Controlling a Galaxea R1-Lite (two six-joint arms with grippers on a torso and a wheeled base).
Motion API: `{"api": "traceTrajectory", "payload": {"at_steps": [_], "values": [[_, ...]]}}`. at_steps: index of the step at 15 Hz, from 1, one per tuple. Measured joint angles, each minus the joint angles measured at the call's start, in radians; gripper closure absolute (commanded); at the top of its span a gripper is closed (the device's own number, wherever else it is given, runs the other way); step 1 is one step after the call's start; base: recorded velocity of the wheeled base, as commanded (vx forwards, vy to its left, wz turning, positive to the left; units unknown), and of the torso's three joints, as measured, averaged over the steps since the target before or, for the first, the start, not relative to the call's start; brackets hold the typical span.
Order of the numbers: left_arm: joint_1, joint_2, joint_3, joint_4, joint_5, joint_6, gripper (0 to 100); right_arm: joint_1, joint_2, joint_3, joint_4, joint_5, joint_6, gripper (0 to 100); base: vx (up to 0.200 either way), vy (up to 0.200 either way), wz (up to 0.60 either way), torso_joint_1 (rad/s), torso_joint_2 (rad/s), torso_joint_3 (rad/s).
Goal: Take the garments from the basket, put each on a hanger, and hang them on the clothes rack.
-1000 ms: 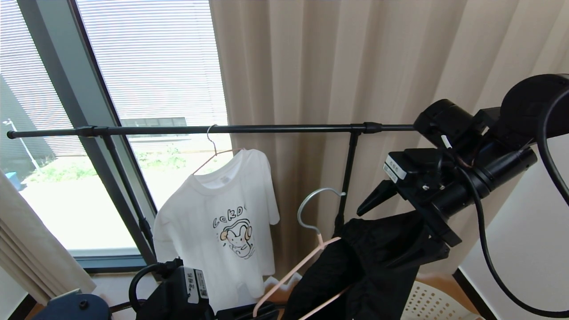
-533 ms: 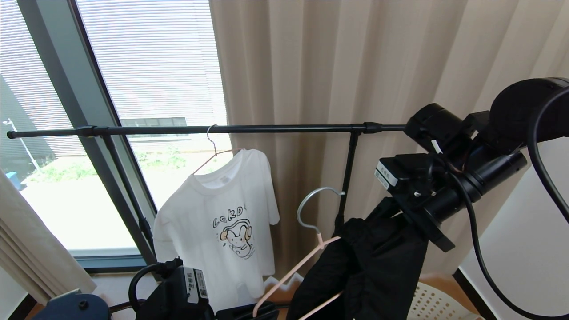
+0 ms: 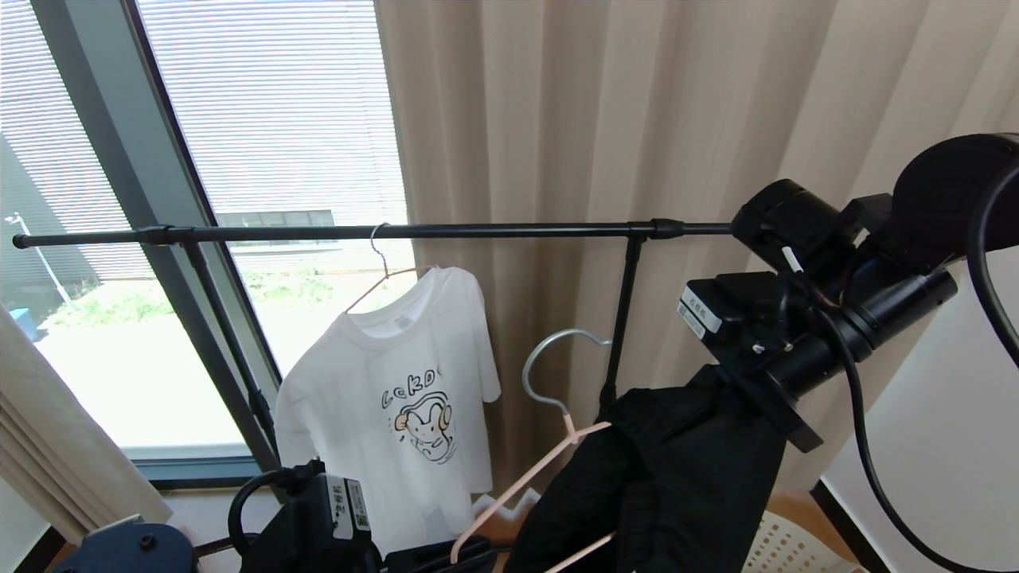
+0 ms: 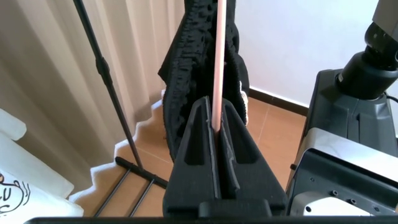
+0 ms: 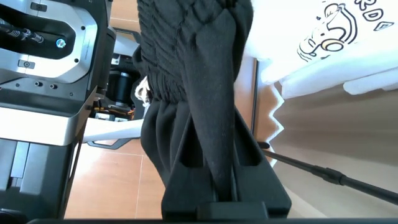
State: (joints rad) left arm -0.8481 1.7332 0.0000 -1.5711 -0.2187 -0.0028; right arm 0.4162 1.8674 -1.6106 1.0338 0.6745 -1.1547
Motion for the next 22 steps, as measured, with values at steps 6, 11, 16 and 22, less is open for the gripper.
{"api": "traceTrajectory", "payload": {"at_steps": [6, 11, 16, 22], "values": [[0.016, 0.0, 0.0, 0.0, 0.001, -0.004, 0, 0.0, -0.026, 0.008, 0.001, 0.0, 0.002, 100, 0.0, 0.0, 0.0, 0.0, 0.0, 0.0], [0.119, -0.007, 0.0, 0.001, 0.001, -0.04, 0, -0.004, -0.042, 0.018, -0.001, -0.01, 0.011, 100, 0.0, 0.0, 0.0, 0.0, 0.0, 0.0], [0.212, -0.097, 0.0, 0.001, -0.169, -0.151, 0, -0.005, -0.047, 0.005, -0.004, -0.089, 0.052, 100, 0.0, 0.0, 0.0, 0.0, 0.0, 0.0], [0.273, -0.124, -0.01, 0.001, -0.213, -0.254, 0, -0.001, -0.076, 0.011, -0.119, -0.25, 0.192, 100, 0.0, 0.0, 0.0, 0.0, 0.0, 0.0]]}}
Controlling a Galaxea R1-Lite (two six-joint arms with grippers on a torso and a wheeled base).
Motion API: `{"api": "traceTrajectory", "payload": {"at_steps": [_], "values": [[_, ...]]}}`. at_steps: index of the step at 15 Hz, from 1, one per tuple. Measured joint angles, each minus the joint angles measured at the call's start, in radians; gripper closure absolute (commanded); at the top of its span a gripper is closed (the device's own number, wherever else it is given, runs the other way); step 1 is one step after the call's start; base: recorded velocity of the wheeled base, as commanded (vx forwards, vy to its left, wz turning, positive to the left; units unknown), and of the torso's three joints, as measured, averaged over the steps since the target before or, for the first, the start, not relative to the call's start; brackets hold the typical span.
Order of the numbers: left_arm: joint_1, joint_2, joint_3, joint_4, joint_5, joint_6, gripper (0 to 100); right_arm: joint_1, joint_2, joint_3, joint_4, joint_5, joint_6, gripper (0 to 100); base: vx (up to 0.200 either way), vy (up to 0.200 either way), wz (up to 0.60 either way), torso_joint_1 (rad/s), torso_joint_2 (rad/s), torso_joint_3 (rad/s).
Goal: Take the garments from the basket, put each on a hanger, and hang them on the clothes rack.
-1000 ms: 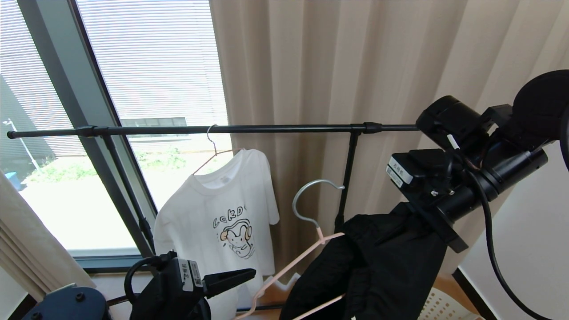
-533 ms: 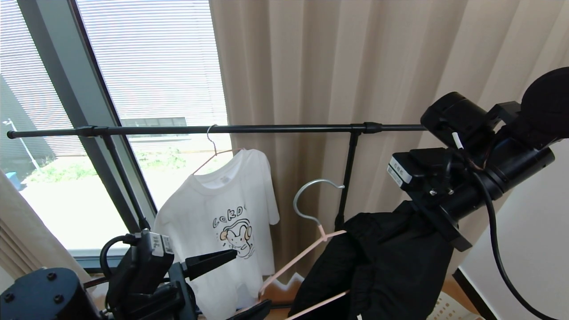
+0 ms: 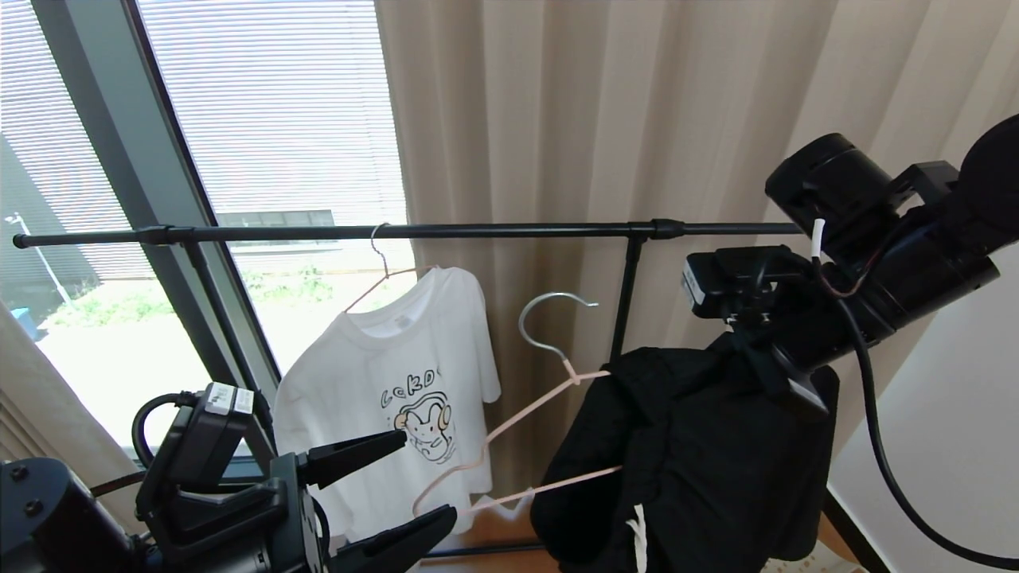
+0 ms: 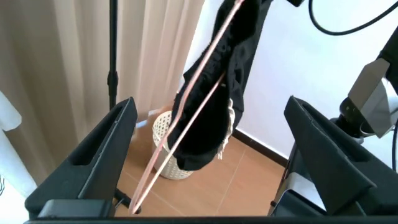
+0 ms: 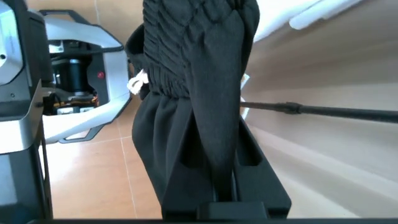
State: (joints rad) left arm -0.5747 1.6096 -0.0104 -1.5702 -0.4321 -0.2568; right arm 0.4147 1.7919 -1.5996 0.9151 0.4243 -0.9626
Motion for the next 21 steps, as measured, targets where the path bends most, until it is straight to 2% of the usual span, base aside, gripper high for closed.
{"api": "traceTrajectory", "payload": {"at_steps": [1, 3, 6, 10, 12, 14, 17, 21], "values": [[0.0, 0.005, -0.006, 0.0, 0.001, 0.0, 0, 0.0, -0.01, 0.002, -0.013, -0.015, 0.026, 100, 0.0, 0.0, 0.0, 0.0, 0.0, 0.0], [0.0, 0.024, -0.027, 0.001, 0.02, 0.0, 0, 0.003, -0.033, 0.012, -0.063, -0.091, 0.139, 100, 0.0, 0.0, 0.0, 0.0, 0.0, 0.0], [-0.037, 0.056, -0.067, 0.067, 0.11, 0.001, 0, 0.022, -0.09, 0.117, -0.209, -0.141, 0.24, 100, 0.0, 0.0, 0.0, 0.0, 0.0, 0.0], [-0.102, 0.139, -0.091, 0.093, 0.181, 0.0, 0, 0.03, -0.186, 0.386, -0.508, -0.189, 0.271, 100, 0.0, 0.0, 0.0, 0.0, 0.0, 0.0], [-0.13, 0.224, -0.093, 0.087, 0.198, -0.003, 0, 0.039, -0.233, 0.537, -0.673, -0.231, 0.275, 100, 0.0, 0.0, 0.0, 0.0, 0.0, 0.0], [-0.155, 0.316, -0.102, 0.065, 0.245, -0.017, 0, 0.046, -0.268, 0.647, -0.786, -0.249, 0.277, 100, 0.0, 0.0, 0.0, 0.0, 0.0, 0.0], [-0.173, 0.419, -0.133, 0.045, 0.294, -0.039, 0, 0.05, -0.306, 0.741, -0.867, -0.25, 0.293, 100, 0.0, 0.0, 0.0, 0.0, 0.0, 0.0], [-0.175, 0.488, -0.17, 0.045, 0.313, -0.078, 0, 0.076, -0.327, 0.785, -0.901, -0.25, 0.322, 100, 0.0, 0.0, 0.0, 0.0, 0.0, 0.0]]}}
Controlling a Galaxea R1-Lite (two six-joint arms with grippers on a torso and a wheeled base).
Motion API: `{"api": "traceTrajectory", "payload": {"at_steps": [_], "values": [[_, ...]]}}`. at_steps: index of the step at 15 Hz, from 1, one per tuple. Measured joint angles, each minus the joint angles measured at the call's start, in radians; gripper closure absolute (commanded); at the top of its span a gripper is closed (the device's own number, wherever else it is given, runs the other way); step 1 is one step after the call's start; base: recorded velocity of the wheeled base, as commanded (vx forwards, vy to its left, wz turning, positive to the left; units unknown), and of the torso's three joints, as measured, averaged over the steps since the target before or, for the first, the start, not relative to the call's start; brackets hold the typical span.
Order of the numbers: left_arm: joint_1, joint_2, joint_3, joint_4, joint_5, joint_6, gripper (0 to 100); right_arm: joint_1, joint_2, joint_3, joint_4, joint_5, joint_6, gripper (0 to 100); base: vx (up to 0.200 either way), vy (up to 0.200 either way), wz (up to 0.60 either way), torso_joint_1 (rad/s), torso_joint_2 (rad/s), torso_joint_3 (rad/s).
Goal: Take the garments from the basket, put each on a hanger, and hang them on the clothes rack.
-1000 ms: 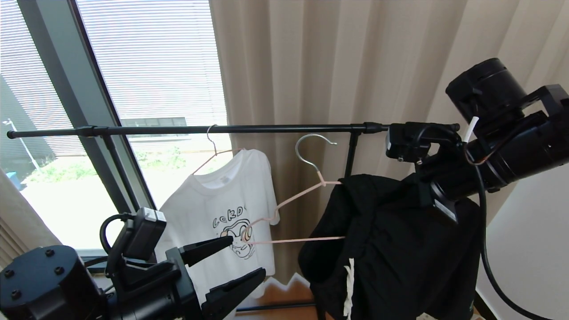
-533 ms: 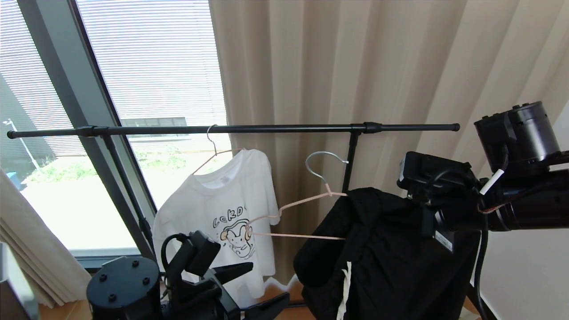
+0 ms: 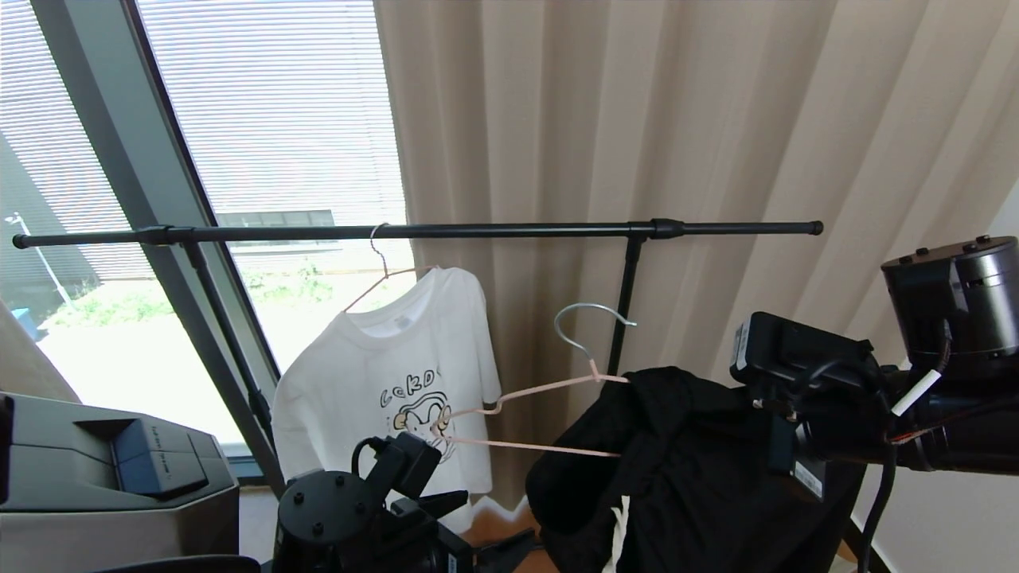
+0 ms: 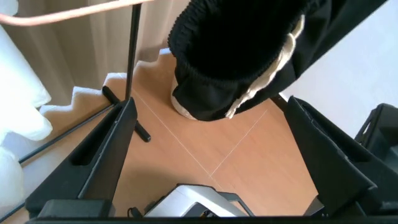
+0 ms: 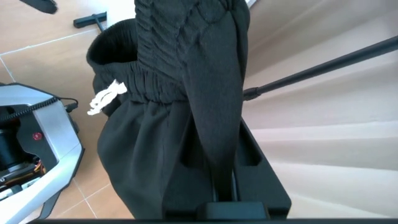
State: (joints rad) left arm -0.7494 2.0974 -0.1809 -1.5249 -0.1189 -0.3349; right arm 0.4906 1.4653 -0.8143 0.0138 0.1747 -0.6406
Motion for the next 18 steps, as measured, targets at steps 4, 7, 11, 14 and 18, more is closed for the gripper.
{"api": "traceTrajectory", "payload": {"at_steps": [4, 7, 11, 14, 18], "values": [[0.002, 0.034, -0.045, 0.001, 0.066, -0.036, 0, 0.015, -0.013, 0.007, -0.002, -0.001, 0.056, 100, 0.0, 0.0, 0.0, 0.0, 0.0, 0.0], [0.003, 0.043, -0.074, 0.001, 0.106, -0.049, 0, 0.051, -0.033, 0.012, -0.003, 0.0, 0.087, 100, 0.0, 0.0, 0.0, 0.0, 0.0, 0.0], [0.004, 0.046, -0.086, 0.0, 0.125, -0.048, 0, 0.084, -0.048, 0.013, -0.007, 0.001, 0.116, 100, 0.0, 0.0, 0.0, 0.0, 0.0, 0.0], [0.001, 0.055, -0.089, 0.0, 0.137, -0.046, 0, 0.091, -0.061, 0.013, -0.009, 0.004, 0.119, 100, 0.0, 0.0, 0.0, 0.0, 0.0, 0.0], [-0.004, 0.067, -0.088, 0.0, 0.142, -0.042, 0, 0.097, -0.08, 0.008, -0.01, 0.004, 0.175, 100, 0.0, 0.0, 0.0, 0.0, 0.0, 0.0]]}}
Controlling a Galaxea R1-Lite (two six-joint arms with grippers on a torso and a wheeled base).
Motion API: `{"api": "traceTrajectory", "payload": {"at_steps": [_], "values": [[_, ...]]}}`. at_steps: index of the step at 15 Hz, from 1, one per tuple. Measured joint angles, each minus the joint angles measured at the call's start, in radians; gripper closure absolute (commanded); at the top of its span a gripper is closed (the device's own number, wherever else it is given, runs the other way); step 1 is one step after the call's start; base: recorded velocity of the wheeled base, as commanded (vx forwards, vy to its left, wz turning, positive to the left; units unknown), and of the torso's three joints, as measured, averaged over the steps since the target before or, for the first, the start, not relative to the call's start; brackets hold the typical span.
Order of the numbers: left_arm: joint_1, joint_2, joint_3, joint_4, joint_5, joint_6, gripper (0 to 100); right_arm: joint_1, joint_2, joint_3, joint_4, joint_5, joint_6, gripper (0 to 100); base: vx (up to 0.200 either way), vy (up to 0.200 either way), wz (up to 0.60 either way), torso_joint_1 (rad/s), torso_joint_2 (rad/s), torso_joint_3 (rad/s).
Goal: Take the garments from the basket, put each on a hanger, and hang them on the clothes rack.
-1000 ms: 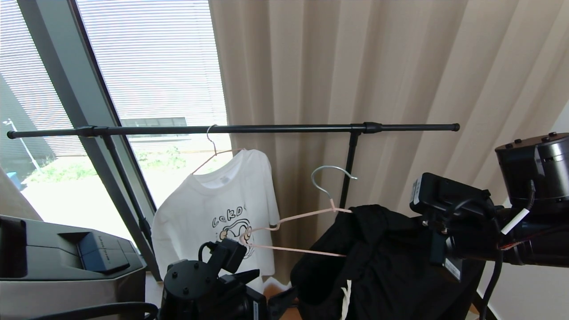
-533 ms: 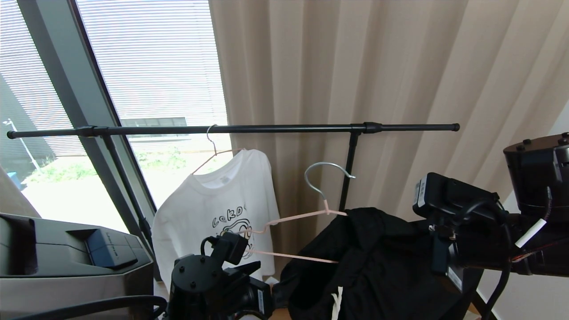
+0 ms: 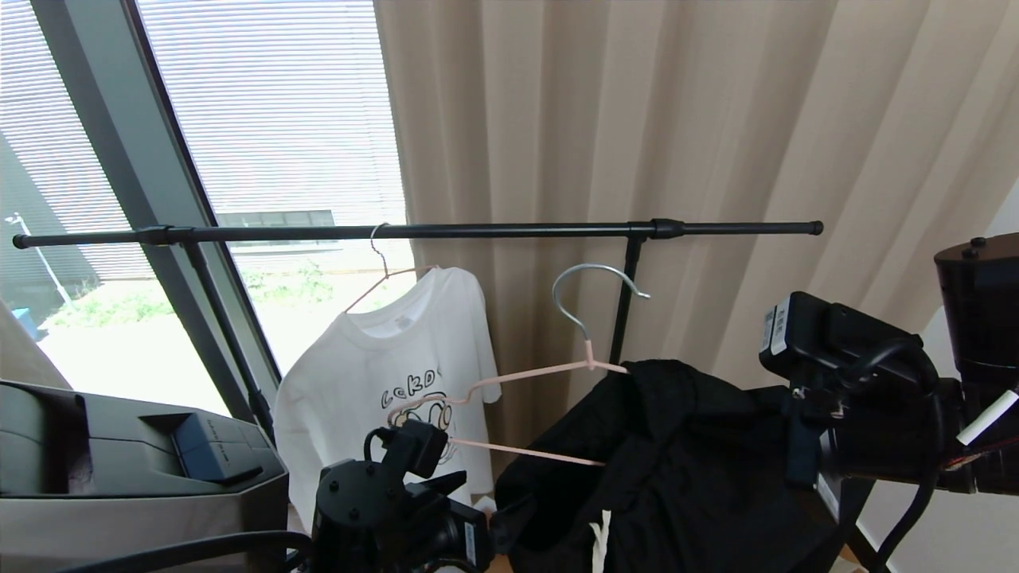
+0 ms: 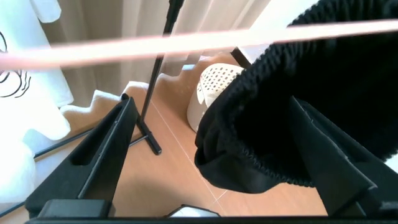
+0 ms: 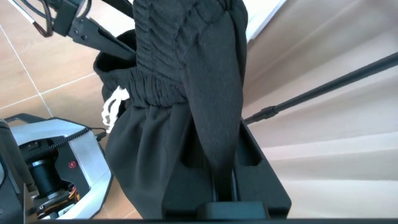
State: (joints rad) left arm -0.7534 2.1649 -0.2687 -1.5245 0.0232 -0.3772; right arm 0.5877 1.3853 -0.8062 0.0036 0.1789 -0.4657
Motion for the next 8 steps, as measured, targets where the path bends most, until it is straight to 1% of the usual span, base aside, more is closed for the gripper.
{"api": "traceTrajectory", "payload": {"at_steps": [4, 5, 8], "values": [[-0.016, 0.005, 0.004, -0.007, 0.001, 0.002, 0, 0.013, -0.009, -0.004, -0.021, -0.001, 0.007, 100, 0.0, 0.0, 0.0, 0.0, 0.0, 0.0], [-0.017, 0.006, 0.006, -0.008, 0.001, 0.001, 100, 0.013, -0.009, 0.001, -0.039, -0.001, 0.008, 100, 0.0, 0.0, 0.0, 0.0, 0.0, 0.0], [-0.019, 0.008, 0.007, -0.011, 0.001, 0.002, 100, 0.013, -0.01, 0.009, -0.046, -0.001, 0.01, 100, 0.0, 0.0, 0.0, 0.0, 0.0, 0.0]]}}
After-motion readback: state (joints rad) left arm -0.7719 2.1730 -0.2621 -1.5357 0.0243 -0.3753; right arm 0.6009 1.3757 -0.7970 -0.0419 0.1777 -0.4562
